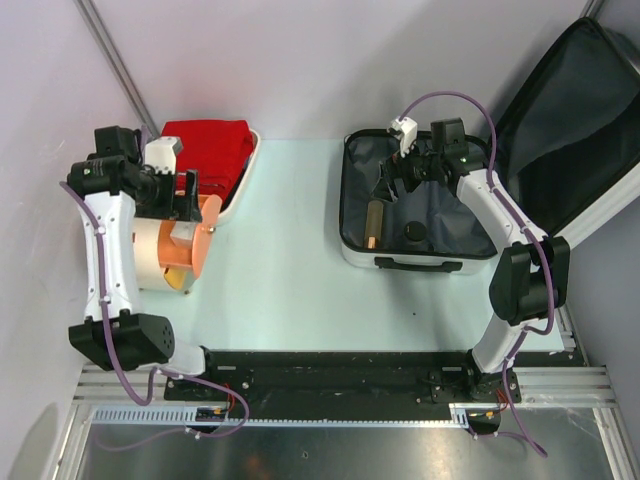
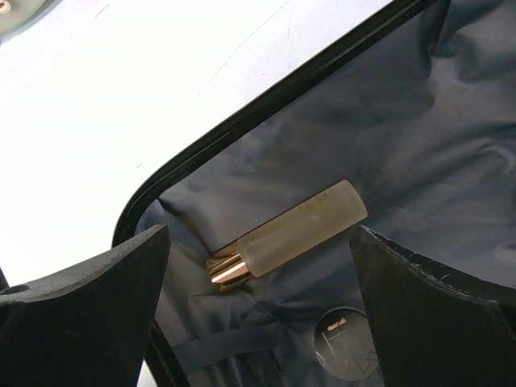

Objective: Open, take out, and arrange the luggage

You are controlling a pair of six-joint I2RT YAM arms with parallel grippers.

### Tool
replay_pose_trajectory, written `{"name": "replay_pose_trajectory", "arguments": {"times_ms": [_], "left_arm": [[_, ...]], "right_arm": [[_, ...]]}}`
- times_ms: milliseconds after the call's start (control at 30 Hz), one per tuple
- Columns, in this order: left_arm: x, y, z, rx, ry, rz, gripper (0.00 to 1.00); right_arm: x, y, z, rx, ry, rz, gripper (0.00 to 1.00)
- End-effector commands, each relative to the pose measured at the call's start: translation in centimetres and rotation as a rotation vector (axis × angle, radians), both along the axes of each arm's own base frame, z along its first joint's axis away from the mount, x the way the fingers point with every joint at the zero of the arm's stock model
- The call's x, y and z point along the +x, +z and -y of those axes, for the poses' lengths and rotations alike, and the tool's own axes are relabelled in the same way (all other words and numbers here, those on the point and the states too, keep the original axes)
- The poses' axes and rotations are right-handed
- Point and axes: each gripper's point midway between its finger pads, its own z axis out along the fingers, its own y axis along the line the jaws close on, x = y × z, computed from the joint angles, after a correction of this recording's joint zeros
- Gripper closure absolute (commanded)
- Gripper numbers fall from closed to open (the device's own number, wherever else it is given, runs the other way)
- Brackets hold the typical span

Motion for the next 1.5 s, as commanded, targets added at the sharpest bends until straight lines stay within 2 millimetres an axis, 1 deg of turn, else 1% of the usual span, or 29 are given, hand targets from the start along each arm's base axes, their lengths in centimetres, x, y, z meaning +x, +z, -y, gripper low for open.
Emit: {"name": "replay_pose_trajectory", "arguments": {"times_ms": [0, 33, 100, 133, 200, 233, 267, 300, 333, 367, 400, 433, 467, 500, 533, 600, 733, 767, 800, 867, 900, 1133, 1167, 1233, 1267, 1367, 1400, 1467], "left_arm": [[1.3, 3.8, -0.4, 0.031, 0.027, 0.128, 0.0], [1.5, 5.0, -0.4, 0.039, 0.018, 0.164, 0.0], [1.7, 6.1, 0.2, 0.022, -0.013, 0.203, 0.02], [1.8, 7.2, 0.7, 0.018, -0.049, 0.241, 0.09], [1.5, 8.2, 3.0, -0.017, -0.15, 0.282, 0.17], [1.3, 8.1, 3.9, -0.01, -0.204, 0.286, 0.23], [0.9, 7.9, 5.9, -0.012, -0.282, 0.283, 0.26], [0.4, 7.7, 6.8, -0.004, -0.32, 0.281, 0.3], [0.1, 6.3, 7.4, -0.005, -0.344, 0.239, 0.38], [-0.3, 5.6, 8.8, -0.013, -0.391, 0.215, 0.42], [-0.4, 4.2, 9.1, -0.018, -0.398, 0.17, 0.45], [-0.4, 3.4, 9.4, -0.019, -0.402, 0.142, 0.5], [-0.5, 2.6, 9.9, -0.011, -0.418, 0.116, 0.52], [-0.4, 1.2, 10.0, 0.002, -0.423, 0.071, 0.53], [-0.3, 0.5, 9.8, 0.034, -0.424, 0.049, 0.53], [0.0, -1.1, 10.2, 0.07, -0.426, 0.011, 0.52], [1.3, -2.5, 8.7, 0.17, -0.364, -0.01, 0.52], [1.7, -2.8, 7.5, 0.23, -0.328, -0.018, 0.52], [1.7, -3.3, 7.1, 0.252, -0.327, -0.035, 0.52], [2.1, -3.7, 5.1, 0.343, -0.281, -0.049, 0.52], [2.1, -4.0, 4.5, 0.369, -0.286, -0.062, 0.52], [3.1, -3.9, -0.2, 0.528, -0.232, -0.072, 0.5], [3.6, -3.8, -0.7, 0.546, -0.224, -0.058, 0.5], [3.8, -3.9, -2.2, 0.588, -0.218, -0.063, 0.49], [4.3, -3.9, -2.6, 0.6, -0.214, -0.051, 0.5], [4.6, -4.2, -3.9, 0.614, -0.225, -0.067, 0.49], [4.7, -4.2, -4.1, 0.625, -0.246, -0.069, 0.49], [4.9, -4.0, -3.6, 0.603, -0.278, -0.048, 0.5]], "right_arm": [[0.4, 2.3, -0.2, 0.023, 0.007, 0.058, 0.02], [0.5, 2.2, -0.2, 0.023, 0.008, 0.054, 0.02], [0.4, 2.3, -0.2, 0.025, 0.009, 0.055, 0.02], [0.5, 2.2, -0.2, 0.025, 0.01, 0.053, 0.02], [0.5, 2.1, -0.2, 0.026, 0.008, 0.051, 0.02], [0.4, 2.2, -0.2, 0.025, 0.008, 0.053, 0.02], [0.4, 2.1, -0.2, 0.026, 0.01, 0.051, 0.02], [0.4, 2.1, -0.3, 0.024, 0.009, 0.051, 0.02], [0.4, 2.1, -0.3, 0.024, 0.009, 0.05, 0.02], [0.4, 2.2, -0.3, 0.024, 0.009, 0.053, 0.02], [0.5, 2.0, -0.1, 0.023, 0.006, 0.05, 0.02], [0.4, 2.0, -0.2, 0.022, 0.006, 0.048, 0.02], [0.4, 2.1, -0.1, 0.023, 0.004, 0.051, 0.02], [0.4, 2.0, -0.2, 0.022, 0.005, 0.05, 0.02], [0.4, 2.0, -0.1, 0.022, 0.004, 0.049, 0.02], [0.4, 2.0, -0.1, 0.023, 0.004, 0.051, 0.02], [0.4, 1.9, 0.1, 0.019, -0.002, 0.049, 0.02], [0.3, 1.9, 0.1, 0.019, -0.002, 0.049, 0.02], [0.3, 1.9, 0.1, 0.019, -0.002, 0.051, 0.02], [0.2, 1.7, 0.2, 0.016, -0.004, 0.048, 0.02], [0.1, 1.8, 0.3, 0.015, -0.007, 0.05, 0.02], [0.2, 1.6, 0.7, 0.016, -0.015, 0.045, 0.02], [0.2, 1.6, 0.7, 0.016, -0.014, 0.045, 0.02], [0.2, 1.6, 0.7, 0.017, -0.016, 0.044, 0.02], [0.2, 1.5, 0.7, 0.016, -0.016, 0.044, 0.02], [0.2, 1.6, 0.8, 0.015, -0.018, 0.047, 0.02], [0.2, 1.6, 0.8, 0.015, -0.017, 0.045, 0.02], [0.2, 1.5, 0.9, 0.014, -0.021, 0.044, 0.02]]}}
